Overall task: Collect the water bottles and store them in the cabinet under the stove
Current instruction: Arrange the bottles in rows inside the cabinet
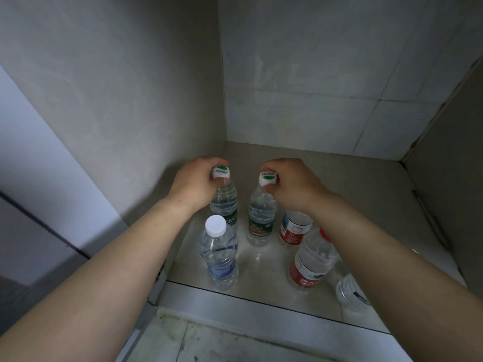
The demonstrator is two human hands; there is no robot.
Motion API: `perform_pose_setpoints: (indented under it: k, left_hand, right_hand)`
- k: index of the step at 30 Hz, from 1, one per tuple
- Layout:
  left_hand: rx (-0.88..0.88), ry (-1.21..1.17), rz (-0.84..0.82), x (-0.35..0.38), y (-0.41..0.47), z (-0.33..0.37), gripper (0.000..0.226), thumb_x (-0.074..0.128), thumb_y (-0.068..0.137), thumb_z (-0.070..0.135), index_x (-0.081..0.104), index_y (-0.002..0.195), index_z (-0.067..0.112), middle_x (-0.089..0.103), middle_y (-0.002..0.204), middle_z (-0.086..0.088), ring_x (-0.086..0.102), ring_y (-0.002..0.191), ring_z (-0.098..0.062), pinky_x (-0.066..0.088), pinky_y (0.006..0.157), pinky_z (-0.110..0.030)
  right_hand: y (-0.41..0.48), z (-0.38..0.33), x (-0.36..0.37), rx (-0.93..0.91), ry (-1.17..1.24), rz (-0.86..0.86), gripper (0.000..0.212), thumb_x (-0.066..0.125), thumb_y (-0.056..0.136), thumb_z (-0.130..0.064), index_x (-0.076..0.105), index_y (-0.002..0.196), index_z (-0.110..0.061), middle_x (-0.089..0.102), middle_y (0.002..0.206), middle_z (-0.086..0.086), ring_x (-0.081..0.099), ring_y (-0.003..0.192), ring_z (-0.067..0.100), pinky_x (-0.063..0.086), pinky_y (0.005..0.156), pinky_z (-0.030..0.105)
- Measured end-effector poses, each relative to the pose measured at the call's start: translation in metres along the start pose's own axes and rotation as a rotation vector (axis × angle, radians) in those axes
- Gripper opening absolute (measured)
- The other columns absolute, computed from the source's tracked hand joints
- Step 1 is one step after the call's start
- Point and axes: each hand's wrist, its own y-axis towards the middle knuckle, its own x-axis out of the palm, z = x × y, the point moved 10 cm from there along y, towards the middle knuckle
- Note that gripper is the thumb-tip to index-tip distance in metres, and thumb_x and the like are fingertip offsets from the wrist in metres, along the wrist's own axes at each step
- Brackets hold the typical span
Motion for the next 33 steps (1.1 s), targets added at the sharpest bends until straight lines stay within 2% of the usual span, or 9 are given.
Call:
perform_pose_setpoints:
  k: [8, 11, 15, 19, 23, 26, 28, 30, 33]
  left_hand:
    - [-0.056, -0.059, -0.042, 0.005, 0.006, -0.008, 0.034, 0.062, 0.087, 0.016, 0.06, 0.119, 0.023, 0.063, 0.122, -0.008, 0.061, 0.106, -0.026, 0.046, 0.095, -0.035]
    - [-0.048, -0.052, -0.05, 0.005, 0.001, -0.006, 0.044, 0.066, 0.084, 0.022, 0.054, 0.127, 0.023, 0.059, 0.126, -0.007, 0.059, 0.107, -0.025, 0.044, 0.092, -0.029]
    - [-0.021, 0.002, -0.026, -0.005, -0.009, 0.003, 0.058, 0.07, 0.08, 0.03, 0.047, 0.133, 0.023, 0.049, 0.134, -0.006, 0.055, 0.113, -0.025, 0.04, 0.091, -0.026]
    - [-0.021, 0.029, -0.059, -0.007, -0.032, 0.014, 0.05, 0.069, 0.08, 0.032, 0.053, 0.126, 0.022, 0.05, 0.129, -0.005, 0.054, 0.112, -0.024, 0.043, 0.093, -0.029]
    - [-0.068, 0.082, -0.132, -0.006, -0.049, 0.006, 0.044, 0.068, 0.08, 0.036, 0.059, 0.12, 0.023, 0.055, 0.118, -0.005, 0.056, 0.106, -0.023, 0.044, 0.089, -0.028]
    - [-0.121, 0.002, -0.193, -0.003, -0.062, 0.001, 0.034, 0.066, 0.082, 0.036, 0.063, 0.113, 0.022, 0.064, 0.109, 0.001, 0.06, 0.098, -0.016, 0.046, 0.085, -0.028]
    - [-0.131, -0.052, -0.226, 0.001, -0.069, 0.005, 0.029, 0.065, 0.084, 0.033, 0.064, 0.109, 0.019, 0.066, 0.101, 0.002, 0.061, 0.091, -0.013, 0.045, 0.076, -0.022]
    - [-0.127, -0.067, -0.256, 0.003, -0.074, 0.011, 0.027, 0.064, 0.085, 0.032, 0.065, 0.108, 0.017, 0.065, 0.096, 0.003, 0.061, 0.086, -0.012, 0.042, 0.07, -0.015]
    - [-0.127, -0.046, -0.279, 0.006, -0.076, 0.015, 0.027, 0.065, 0.084, 0.035, 0.065, 0.106, 0.019, 0.066, 0.097, 0.002, 0.064, 0.09, -0.017, 0.046, 0.074, -0.021]
  right_hand:
    - [-0.001, -0.005, -0.001, -0.023, -0.017, 0.022, 0.036, 0.064, 0.084, -0.012, 0.058, 0.12, -0.015, 0.059, 0.121, 0.008, 0.055, 0.108, 0.024, 0.045, 0.089, 0.032]
    - [-0.006, -0.005, -0.007, -0.065, -0.068, 0.003, 0.037, 0.067, 0.082, -0.015, 0.06, 0.118, -0.016, 0.062, 0.119, 0.007, 0.056, 0.109, 0.024, 0.045, 0.091, 0.034]
    - [-0.019, 0.013, -0.033, -0.073, -0.168, 0.079, 0.043, 0.068, 0.079, -0.024, 0.058, 0.121, -0.02, 0.058, 0.123, 0.003, 0.052, 0.114, 0.023, 0.043, 0.094, 0.034]
    - [-0.035, 0.05, -0.03, 0.07, -0.188, -0.027, 0.041, 0.071, 0.076, -0.022, 0.059, 0.114, -0.017, 0.061, 0.116, 0.007, 0.056, 0.109, 0.027, 0.045, 0.091, 0.035]
    - [-0.041, 0.057, -0.044, 0.087, -0.098, 0.046, 0.037, 0.072, 0.072, -0.009, 0.064, 0.107, -0.014, 0.066, 0.111, 0.007, 0.059, 0.105, 0.026, 0.046, 0.087, 0.031]
    - [-0.042, 0.056, -0.044, 0.083, -0.047, 0.04, 0.037, 0.073, 0.072, -0.006, 0.064, 0.108, -0.01, 0.066, 0.113, 0.008, 0.058, 0.105, 0.025, 0.041, 0.086, 0.027]
    - [-0.042, 0.053, -0.042, 0.071, -0.04, 0.015, 0.035, 0.071, 0.073, -0.004, 0.065, 0.107, -0.009, 0.065, 0.112, 0.008, 0.058, 0.104, 0.023, 0.038, 0.082, 0.022]
    - [-0.042, 0.052, -0.047, 0.095, -0.02, 0.006, 0.035, 0.07, 0.074, -0.007, 0.065, 0.108, -0.012, 0.065, 0.113, 0.007, 0.059, 0.102, 0.021, 0.039, 0.08, 0.02]
    - [-0.047, 0.05, -0.061, 0.15, -0.007, 0.026, 0.035, 0.071, 0.078, -0.019, 0.062, 0.112, -0.015, 0.062, 0.109, 0.006, 0.056, 0.089, 0.016, 0.036, 0.074, 0.021]
